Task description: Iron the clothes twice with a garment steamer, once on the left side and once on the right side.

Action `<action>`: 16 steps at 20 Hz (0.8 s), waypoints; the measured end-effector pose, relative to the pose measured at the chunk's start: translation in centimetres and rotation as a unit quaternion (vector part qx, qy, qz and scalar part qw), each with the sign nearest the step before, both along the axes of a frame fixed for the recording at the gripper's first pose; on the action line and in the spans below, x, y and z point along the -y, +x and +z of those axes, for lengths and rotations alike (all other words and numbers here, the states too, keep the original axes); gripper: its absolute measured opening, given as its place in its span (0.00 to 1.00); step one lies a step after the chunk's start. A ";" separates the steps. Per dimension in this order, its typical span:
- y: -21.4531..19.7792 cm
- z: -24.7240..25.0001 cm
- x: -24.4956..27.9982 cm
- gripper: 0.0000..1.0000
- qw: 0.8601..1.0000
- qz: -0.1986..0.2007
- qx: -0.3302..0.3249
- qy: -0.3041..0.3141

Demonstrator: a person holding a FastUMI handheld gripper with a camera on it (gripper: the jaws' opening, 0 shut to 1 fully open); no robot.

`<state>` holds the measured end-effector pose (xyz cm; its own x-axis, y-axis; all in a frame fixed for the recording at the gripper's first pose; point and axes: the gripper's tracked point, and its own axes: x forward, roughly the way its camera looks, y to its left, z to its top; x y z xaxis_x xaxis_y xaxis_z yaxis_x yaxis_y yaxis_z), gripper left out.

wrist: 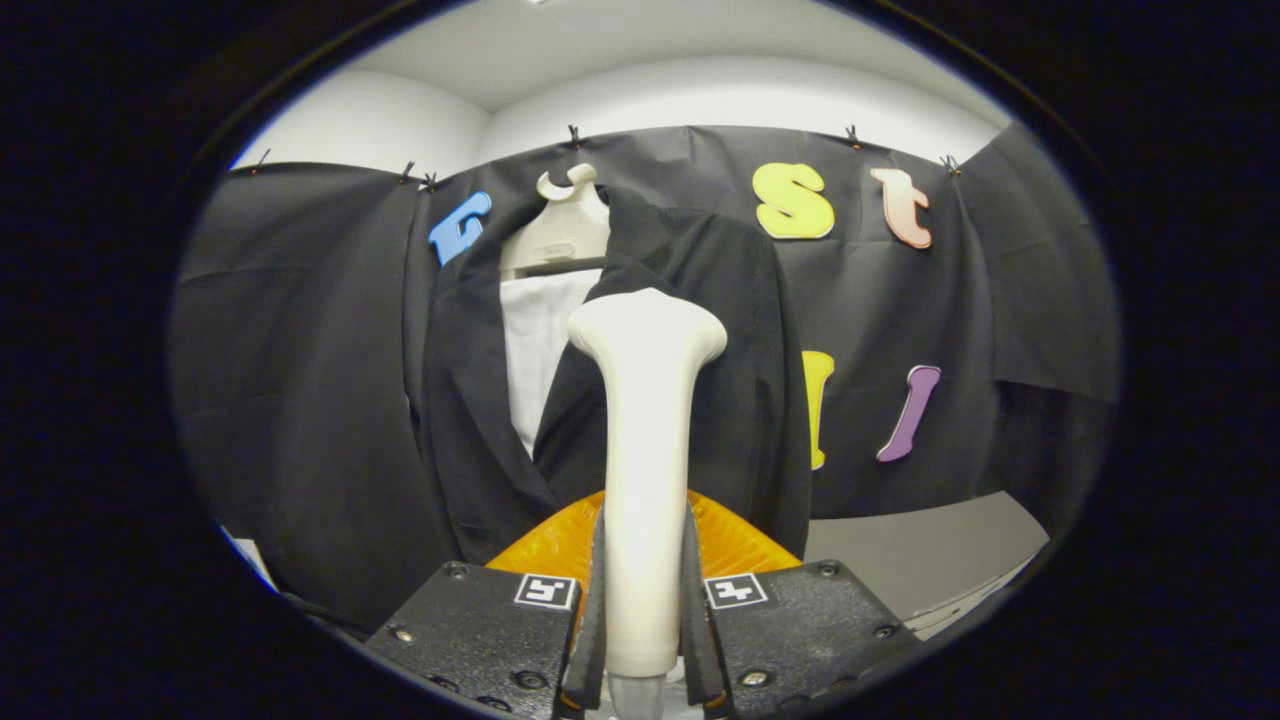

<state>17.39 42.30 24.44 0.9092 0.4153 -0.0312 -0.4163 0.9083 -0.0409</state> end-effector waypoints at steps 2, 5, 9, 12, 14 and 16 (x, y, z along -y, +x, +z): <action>-0.7 -1.4 0.0 0.34 1.000 -0.001 -0.006 -0.005; -0.5 -2.5 0.4 0.34 1.000 -0.003 -0.015 -0.012; -0.4 -4.6 0.7 0.34 0.999 -0.003 -0.028 -0.023; -0.7 -5.9 0.8 0.34 0.999 -0.003 -0.037 -0.029; -0.8 -6.7 0.9 0.34 0.999 -0.003 -0.042 -0.028; -1.1 -7.7 1.1 0.34 0.998 -0.003 -0.049 -0.033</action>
